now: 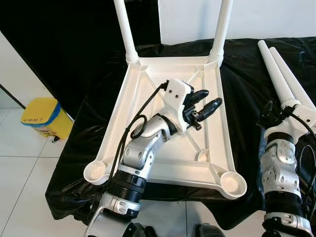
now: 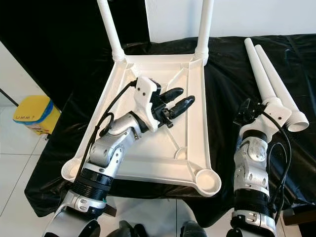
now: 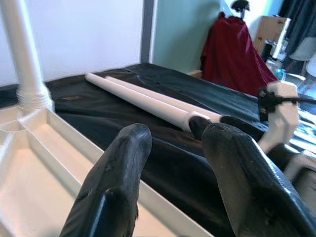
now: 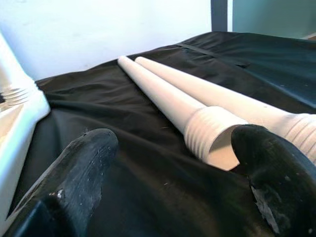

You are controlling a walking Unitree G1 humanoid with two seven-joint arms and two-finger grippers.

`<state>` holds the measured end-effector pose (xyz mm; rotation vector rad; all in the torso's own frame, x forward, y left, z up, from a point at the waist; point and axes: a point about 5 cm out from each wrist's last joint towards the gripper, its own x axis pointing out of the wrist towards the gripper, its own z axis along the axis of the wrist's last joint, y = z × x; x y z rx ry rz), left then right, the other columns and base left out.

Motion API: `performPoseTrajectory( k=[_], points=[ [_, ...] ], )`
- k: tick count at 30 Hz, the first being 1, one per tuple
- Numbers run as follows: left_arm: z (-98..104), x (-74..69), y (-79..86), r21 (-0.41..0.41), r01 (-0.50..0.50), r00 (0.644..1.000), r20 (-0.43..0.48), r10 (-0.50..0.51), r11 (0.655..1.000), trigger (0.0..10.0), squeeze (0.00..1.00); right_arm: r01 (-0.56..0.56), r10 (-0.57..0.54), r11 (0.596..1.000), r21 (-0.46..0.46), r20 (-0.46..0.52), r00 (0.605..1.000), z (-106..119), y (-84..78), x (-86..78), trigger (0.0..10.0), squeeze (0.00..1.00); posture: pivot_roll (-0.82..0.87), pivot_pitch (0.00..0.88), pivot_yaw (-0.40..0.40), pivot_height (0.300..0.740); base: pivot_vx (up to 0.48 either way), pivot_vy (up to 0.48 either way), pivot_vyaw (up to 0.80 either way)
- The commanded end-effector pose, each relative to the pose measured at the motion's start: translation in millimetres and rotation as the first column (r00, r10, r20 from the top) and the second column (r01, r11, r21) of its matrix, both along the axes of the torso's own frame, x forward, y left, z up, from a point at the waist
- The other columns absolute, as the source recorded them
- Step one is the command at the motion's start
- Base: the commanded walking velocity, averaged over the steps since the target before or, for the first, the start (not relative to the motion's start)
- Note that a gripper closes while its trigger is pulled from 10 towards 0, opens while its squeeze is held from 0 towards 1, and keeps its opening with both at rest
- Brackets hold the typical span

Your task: Building children table

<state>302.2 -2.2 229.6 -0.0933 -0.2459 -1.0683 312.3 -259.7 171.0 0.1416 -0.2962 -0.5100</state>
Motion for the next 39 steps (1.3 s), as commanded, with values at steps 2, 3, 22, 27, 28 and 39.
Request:
performPoseTrajectory(
  k=[2,3,22,27,28,39],
  points=[
    [-3.1,-8.4,-3.3,0.007,0.037,0.999,-0.021,-0.037,0.999,10.0,0.00,0.033,-0.033,0.999,0.021,0.006,0.999,-2.6,-4.1,0.9,10.0,0.00,-0.30,0.179,0.122,0.740,0.000,0.000,0.00],
    [-3.5,-9.5,-4.0,0.007,0.041,0.999,-0.023,-0.041,0.999,10.0,0.00,0.037,-0.037,0.999,0.025,0.009,0.999,-2.5,-4.4,1.2,10.0,0.00,-0.30,0.179,0.122,0.740,0.000,0.000,0.00],
    [-5.5,-20.1,-1.6,0.051,0.074,0.996,-0.052,-0.071,0.996,10.0,0.00,0.025,-0.028,0.996,0.086,0.034,0.999,-5.4,-4.2,13.2,10.0,0.00,-0.25,0.210,0.173,0.740,0.000,0.000,0.00],
    [-5.6,-21.6,0.8,0.059,0.072,0.996,-0.054,-0.069,0.996,10.0,0.00,0.007,-0.010,0.996,0.086,0.041,0.999,-2.9,-1.4,19.0,10.0,0.00,-0.23,0.215,0.183,0.740,0.000,0.000,0.00],
    [-5.5,-22.0,1.3,0.061,0.071,0.996,-0.056,-0.068,0.996,10.0,0.00,0.001,-0.005,0.996,0.087,0.045,0.999,-2.2,-0.7,20.4,10.0,0.00,-0.23,0.215,0.183,0.740,0.000,0.000,0.00],
    [-4.8,-26.6,4.4,0.073,0.065,0.996,-0.068,-0.060,0.995,10.0,0.00,-0.043,0.037,0.996,0.075,0.088,0.995,14.2,-4.1,32.2,10.0,0.00,-0.20,0.236,0.192,0.740,0.000,0.000,0.00]
  ],
)
